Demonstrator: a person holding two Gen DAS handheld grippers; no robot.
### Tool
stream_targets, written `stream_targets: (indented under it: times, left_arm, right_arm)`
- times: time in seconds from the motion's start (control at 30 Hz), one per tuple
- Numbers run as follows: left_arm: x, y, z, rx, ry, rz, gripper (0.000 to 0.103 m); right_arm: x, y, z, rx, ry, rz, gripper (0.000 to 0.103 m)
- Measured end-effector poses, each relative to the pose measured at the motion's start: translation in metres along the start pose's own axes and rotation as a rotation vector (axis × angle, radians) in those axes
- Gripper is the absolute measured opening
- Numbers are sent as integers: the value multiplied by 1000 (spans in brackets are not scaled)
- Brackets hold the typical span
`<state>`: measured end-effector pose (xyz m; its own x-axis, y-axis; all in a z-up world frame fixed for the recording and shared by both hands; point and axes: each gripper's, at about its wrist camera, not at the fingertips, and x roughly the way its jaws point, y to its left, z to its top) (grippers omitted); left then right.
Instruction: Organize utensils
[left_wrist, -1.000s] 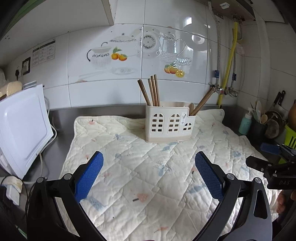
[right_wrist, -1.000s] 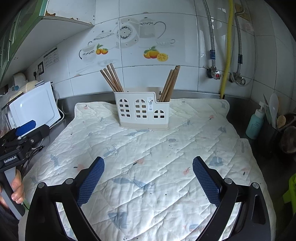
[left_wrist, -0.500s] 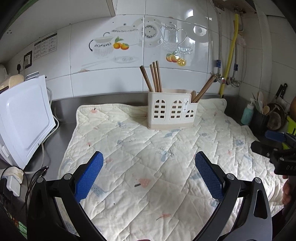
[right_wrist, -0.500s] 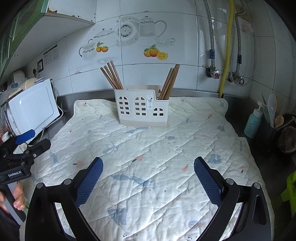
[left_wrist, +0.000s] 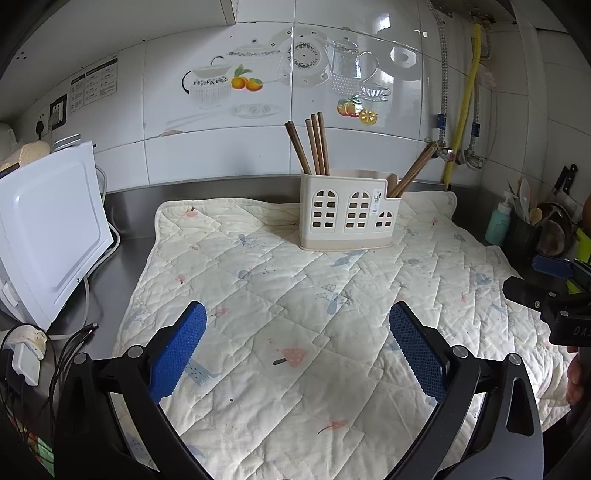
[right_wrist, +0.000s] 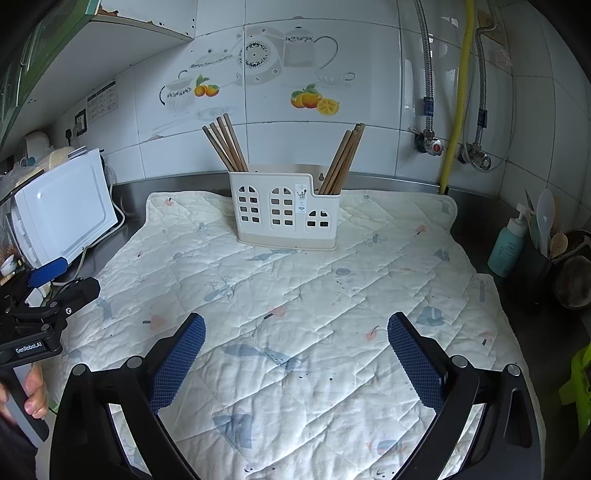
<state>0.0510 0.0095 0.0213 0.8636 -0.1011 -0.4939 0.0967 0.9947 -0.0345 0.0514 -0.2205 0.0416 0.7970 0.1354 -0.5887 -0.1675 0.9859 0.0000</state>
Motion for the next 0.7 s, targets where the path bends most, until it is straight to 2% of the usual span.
stream_targets:
  times: [0.7]
  left_arm:
    - [-2,-2,-3,-3,1,-3,98]
  right_arm:
    - [1,0,0,1,1,-3,96]
